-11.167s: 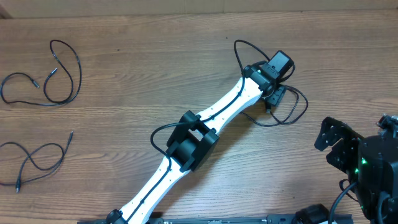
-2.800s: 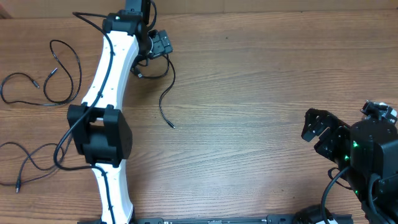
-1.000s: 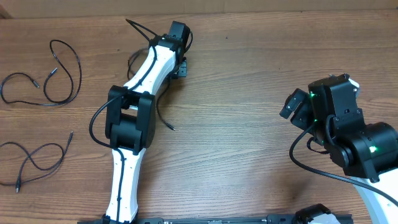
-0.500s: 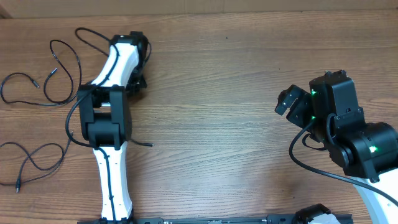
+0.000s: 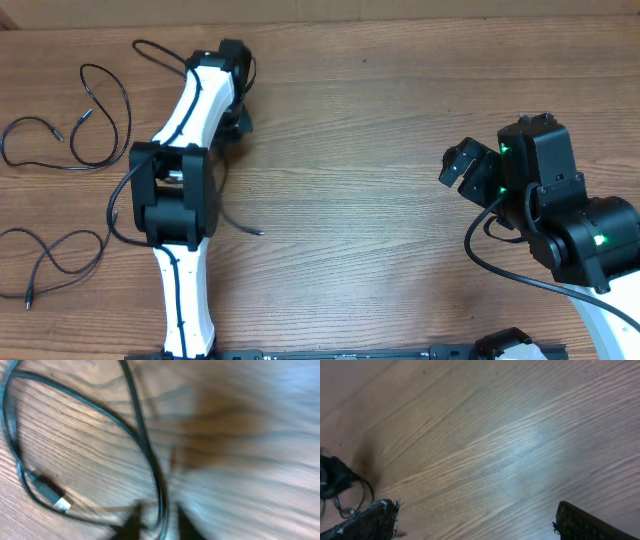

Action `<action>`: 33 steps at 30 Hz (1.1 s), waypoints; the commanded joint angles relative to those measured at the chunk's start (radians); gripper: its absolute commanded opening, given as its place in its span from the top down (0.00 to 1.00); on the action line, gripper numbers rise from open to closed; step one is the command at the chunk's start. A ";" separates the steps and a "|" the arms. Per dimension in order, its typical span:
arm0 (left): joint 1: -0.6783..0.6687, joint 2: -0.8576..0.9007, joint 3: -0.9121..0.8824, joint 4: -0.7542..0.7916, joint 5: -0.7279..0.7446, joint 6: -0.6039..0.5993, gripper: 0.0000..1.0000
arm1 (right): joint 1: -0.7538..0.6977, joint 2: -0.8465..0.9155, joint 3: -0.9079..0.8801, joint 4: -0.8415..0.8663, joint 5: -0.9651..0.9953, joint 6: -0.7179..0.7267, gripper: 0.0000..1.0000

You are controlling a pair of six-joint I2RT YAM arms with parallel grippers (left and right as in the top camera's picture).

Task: Untangle cables
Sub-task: 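Open the left gripper, release the cable, and lift away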

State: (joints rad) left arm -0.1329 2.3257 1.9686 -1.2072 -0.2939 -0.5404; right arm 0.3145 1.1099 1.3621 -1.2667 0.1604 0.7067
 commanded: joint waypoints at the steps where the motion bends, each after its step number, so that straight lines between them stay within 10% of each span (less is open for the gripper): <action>1: 0.010 -0.104 -0.002 0.004 -0.034 -0.001 0.01 | -0.003 -0.003 0.012 -0.019 -0.005 0.003 0.00; 20: 0.089 -0.699 -0.003 0.036 0.416 0.048 0.01 | -0.003 -0.166 0.013 -0.079 -0.005 0.000 0.00; 33: -0.074 -0.942 -0.003 -0.117 0.235 0.047 0.01 | -0.003 -0.182 0.013 -0.153 0.023 0.000 0.00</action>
State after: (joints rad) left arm -0.1719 1.4536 1.9636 -1.3087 0.0227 -0.4725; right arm 0.3145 0.9337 1.3621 -1.4223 0.1616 0.7063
